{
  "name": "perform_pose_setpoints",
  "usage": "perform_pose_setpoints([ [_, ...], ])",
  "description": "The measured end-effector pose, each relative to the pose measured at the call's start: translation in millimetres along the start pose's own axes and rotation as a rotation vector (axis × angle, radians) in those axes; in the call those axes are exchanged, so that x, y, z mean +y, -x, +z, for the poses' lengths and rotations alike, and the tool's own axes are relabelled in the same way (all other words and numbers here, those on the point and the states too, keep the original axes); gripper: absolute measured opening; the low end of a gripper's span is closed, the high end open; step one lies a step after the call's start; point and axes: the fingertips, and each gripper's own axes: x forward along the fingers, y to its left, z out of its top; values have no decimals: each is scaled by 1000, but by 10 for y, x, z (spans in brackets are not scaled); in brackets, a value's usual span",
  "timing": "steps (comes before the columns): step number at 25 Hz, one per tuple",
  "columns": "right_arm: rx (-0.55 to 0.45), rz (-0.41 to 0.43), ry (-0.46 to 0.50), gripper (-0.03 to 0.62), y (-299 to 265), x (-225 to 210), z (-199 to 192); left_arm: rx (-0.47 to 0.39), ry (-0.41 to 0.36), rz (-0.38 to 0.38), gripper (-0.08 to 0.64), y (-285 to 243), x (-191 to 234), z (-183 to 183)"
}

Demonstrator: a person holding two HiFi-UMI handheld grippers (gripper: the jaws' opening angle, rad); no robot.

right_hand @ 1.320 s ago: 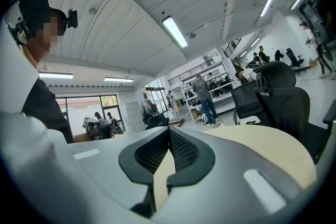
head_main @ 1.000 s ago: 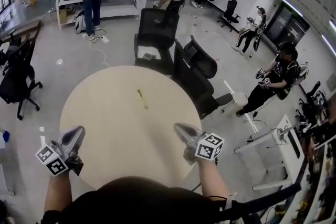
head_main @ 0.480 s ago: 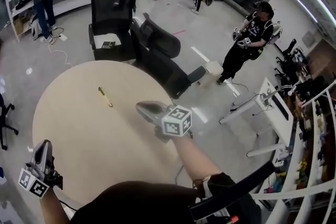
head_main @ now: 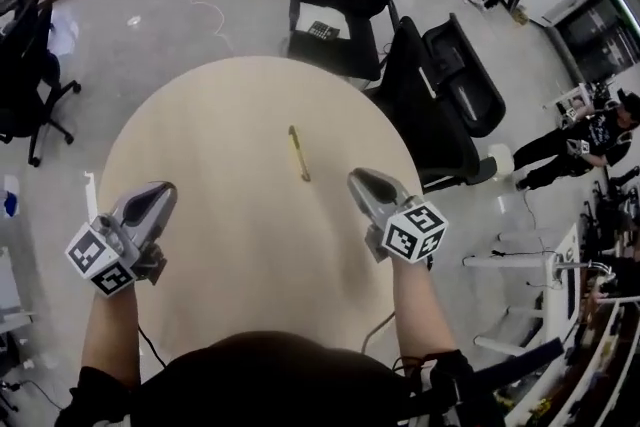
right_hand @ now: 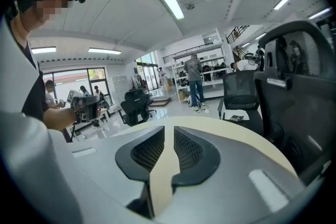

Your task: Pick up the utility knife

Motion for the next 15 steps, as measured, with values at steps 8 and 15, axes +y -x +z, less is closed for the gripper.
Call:
perform_pose_setpoints([
  [8,184,-56,81,131,-1450,-552,-652,46,-18,13,-16,-590,822,-578],
  [15,348,-77,136,210,-2083,-851,-1251,95,-47,-63,-17,-984,1053,-1106],
])
